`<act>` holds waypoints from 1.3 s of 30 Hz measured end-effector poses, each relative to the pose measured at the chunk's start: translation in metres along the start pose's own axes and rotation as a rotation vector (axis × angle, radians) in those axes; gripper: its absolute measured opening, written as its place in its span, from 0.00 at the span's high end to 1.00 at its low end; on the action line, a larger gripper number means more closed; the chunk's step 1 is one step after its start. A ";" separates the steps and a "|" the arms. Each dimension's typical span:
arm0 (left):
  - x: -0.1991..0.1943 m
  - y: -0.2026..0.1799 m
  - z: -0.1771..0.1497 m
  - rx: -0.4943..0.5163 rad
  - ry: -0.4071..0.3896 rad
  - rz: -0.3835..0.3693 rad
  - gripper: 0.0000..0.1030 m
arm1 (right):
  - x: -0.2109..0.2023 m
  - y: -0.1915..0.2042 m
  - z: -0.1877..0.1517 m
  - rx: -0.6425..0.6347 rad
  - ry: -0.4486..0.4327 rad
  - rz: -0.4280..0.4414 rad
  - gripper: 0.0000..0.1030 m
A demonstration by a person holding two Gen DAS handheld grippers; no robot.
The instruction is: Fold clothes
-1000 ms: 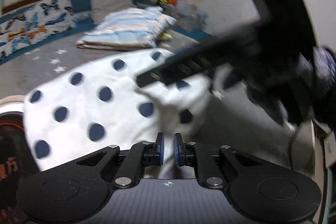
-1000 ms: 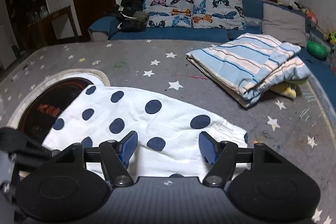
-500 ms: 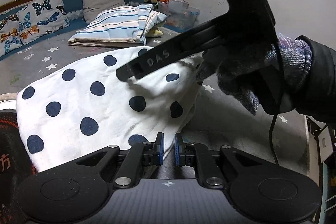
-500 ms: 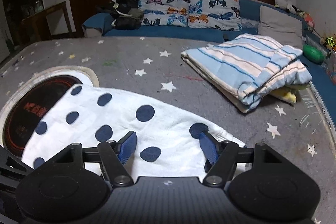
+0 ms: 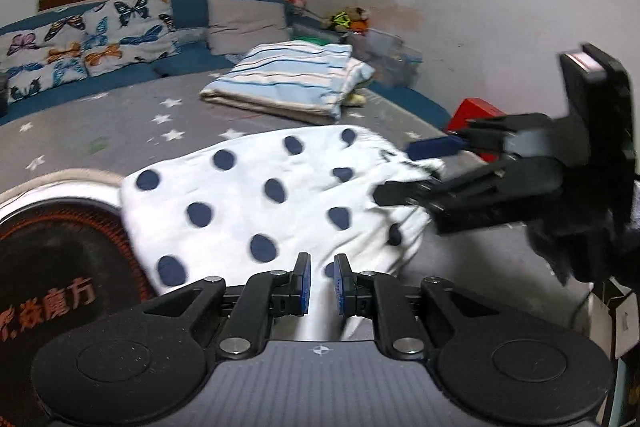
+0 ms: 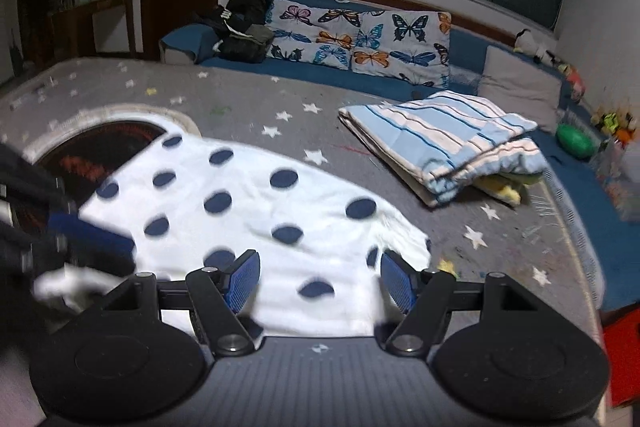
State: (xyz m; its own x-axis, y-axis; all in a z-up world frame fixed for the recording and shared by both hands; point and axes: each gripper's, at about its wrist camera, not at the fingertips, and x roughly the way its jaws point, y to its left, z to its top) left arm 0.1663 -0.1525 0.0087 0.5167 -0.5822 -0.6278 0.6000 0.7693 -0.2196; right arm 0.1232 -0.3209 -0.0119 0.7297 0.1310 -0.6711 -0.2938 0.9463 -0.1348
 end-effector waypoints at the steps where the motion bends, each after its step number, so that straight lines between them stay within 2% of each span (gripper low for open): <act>1: 0.001 0.001 -0.002 -0.003 0.008 0.007 0.87 | 0.000 0.002 -0.004 -0.011 0.007 -0.009 0.31; 10: -0.002 0.010 -0.019 -0.013 0.036 0.011 0.87 | -0.009 0.014 -0.028 -0.131 0.030 -0.063 0.29; 14: -0.003 0.008 -0.020 -0.010 0.032 0.007 0.87 | -0.018 0.018 -0.021 -0.135 -0.026 -0.066 0.29; 16: -0.003 0.007 -0.022 -0.009 0.033 0.008 0.87 | -0.019 0.021 -0.014 -0.097 -0.061 -0.036 0.30; 19: -0.004 0.006 -0.024 -0.010 0.034 0.006 0.86 | -0.012 0.030 -0.009 -0.069 -0.068 0.007 0.35; 25: -0.010 0.005 -0.028 -0.015 0.032 0.001 0.86 | 0.001 0.050 -0.020 -0.076 -0.031 0.062 0.38; 28: -0.014 0.006 -0.029 -0.023 0.023 -0.004 0.81 | -0.006 0.055 -0.024 -0.081 -0.041 0.062 0.38; 32: -0.018 0.005 -0.032 -0.033 0.017 0.000 0.79 | -0.008 0.063 -0.031 -0.087 -0.032 0.073 0.37; 39: -0.032 0.004 -0.039 -0.050 -0.005 0.016 0.67 | -0.019 0.070 -0.038 -0.058 -0.053 0.083 0.36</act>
State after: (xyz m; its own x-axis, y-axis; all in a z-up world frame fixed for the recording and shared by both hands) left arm 0.1286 -0.1202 -0.0007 0.5293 -0.5711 -0.6274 0.5603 0.7906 -0.2470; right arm 0.0656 -0.2681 -0.0366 0.7325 0.2256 -0.6423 -0.3888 0.9131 -0.1227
